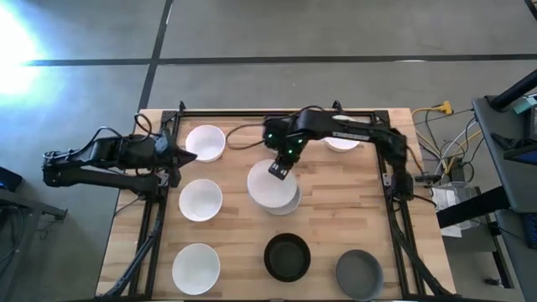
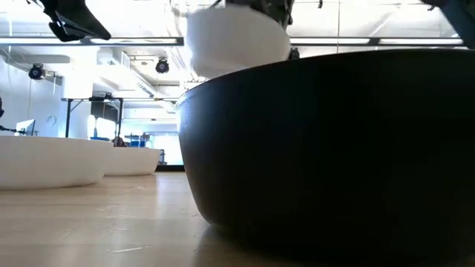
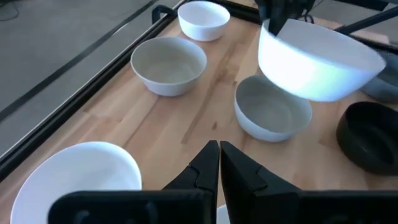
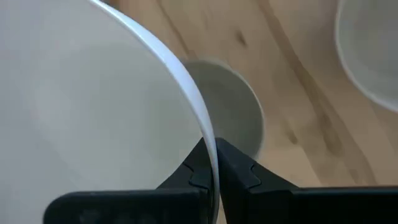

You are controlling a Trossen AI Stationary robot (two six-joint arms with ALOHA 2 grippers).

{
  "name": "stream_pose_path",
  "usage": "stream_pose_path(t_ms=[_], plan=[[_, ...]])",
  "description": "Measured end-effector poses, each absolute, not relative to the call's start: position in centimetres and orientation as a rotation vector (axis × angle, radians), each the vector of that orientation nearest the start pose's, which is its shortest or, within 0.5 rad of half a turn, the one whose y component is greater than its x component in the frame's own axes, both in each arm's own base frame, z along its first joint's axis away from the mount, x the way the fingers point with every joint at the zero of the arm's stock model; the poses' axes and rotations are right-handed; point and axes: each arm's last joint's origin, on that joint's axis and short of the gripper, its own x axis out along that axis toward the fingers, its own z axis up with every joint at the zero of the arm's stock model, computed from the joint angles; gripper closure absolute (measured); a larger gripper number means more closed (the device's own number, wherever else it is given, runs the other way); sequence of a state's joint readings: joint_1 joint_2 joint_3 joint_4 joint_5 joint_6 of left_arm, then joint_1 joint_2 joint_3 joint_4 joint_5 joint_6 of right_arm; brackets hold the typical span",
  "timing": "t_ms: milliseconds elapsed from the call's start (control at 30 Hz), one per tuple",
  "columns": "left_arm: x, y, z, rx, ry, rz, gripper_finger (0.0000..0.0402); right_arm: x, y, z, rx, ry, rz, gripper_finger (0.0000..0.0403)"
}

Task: Nest bowls inside each other
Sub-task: Stack the white bowl on the center gray bowl

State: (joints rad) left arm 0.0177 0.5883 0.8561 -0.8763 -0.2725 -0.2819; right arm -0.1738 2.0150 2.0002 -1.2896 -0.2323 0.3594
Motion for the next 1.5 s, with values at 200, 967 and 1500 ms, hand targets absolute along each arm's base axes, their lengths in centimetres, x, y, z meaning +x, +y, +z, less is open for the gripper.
stream_pose_path(t_ms=[200,967,1500], plan=[[10.2,1.0,31.0,-0.181,0.596,0.365,0.0402,41.3,-6.9,27.6,0.531,1.433,-0.201,0.0394],[9.7,0.9,29.1,-0.136,0.635,0.345,0.0402,41.0,-7.8,22.5,0.494,1.555,-0.29,0.0394],[9.5,0.9,28.8,-0.137,0.63,0.344,0.0402,41.4,-6.7,20.6,0.506,1.485,-0.253,0.0394]])
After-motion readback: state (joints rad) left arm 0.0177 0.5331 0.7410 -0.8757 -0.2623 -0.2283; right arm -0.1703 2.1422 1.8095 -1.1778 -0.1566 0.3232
